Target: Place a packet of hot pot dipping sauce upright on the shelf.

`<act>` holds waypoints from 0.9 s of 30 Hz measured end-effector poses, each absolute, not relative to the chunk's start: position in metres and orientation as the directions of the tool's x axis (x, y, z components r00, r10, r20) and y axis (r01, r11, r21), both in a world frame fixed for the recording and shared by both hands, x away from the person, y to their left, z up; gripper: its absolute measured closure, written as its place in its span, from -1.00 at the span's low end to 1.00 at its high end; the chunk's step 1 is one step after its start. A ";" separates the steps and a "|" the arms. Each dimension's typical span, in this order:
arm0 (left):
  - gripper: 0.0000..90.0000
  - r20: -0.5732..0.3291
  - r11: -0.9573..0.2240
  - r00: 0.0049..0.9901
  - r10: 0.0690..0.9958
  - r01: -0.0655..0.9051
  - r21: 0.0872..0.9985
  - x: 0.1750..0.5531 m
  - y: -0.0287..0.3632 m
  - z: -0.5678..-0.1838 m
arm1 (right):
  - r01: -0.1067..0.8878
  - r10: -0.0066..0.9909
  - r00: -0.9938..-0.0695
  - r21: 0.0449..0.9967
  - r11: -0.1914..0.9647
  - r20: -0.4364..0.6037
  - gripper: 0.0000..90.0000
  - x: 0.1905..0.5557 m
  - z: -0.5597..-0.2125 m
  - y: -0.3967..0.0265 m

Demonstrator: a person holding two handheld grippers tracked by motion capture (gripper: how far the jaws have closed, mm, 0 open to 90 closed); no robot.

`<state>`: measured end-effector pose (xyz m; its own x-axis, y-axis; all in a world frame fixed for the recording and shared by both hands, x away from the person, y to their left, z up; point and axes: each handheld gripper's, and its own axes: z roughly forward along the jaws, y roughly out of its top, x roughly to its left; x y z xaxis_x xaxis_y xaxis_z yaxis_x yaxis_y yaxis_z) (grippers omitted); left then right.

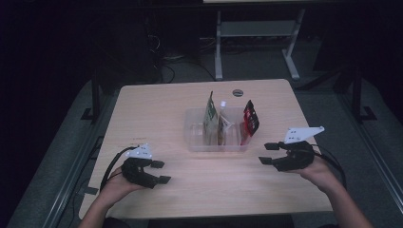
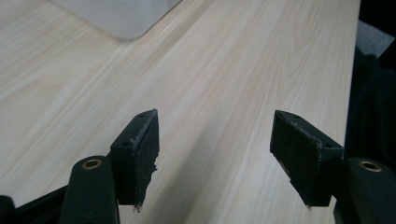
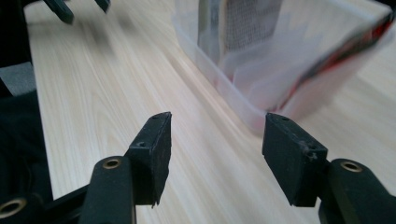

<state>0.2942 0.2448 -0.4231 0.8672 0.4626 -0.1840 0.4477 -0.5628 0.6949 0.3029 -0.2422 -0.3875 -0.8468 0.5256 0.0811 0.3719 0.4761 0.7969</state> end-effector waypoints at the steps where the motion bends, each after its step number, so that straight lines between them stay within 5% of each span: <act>1: -0.29 -0.186 -0.565 0.865 0.466 0.453 0.689 0.294 0.246 -0.424 | 0.380 0.534 -0.841 0.792 0.477 0.082 -0.12 0.302 -0.391 -0.244; 27: -0.65 -0.076 -0.659 0.859 0.507 0.443 0.609 0.292 0.261 -0.456 | 0.499 0.655 -0.754 0.698 0.514 0.057 -0.50 0.292 -0.466 -0.276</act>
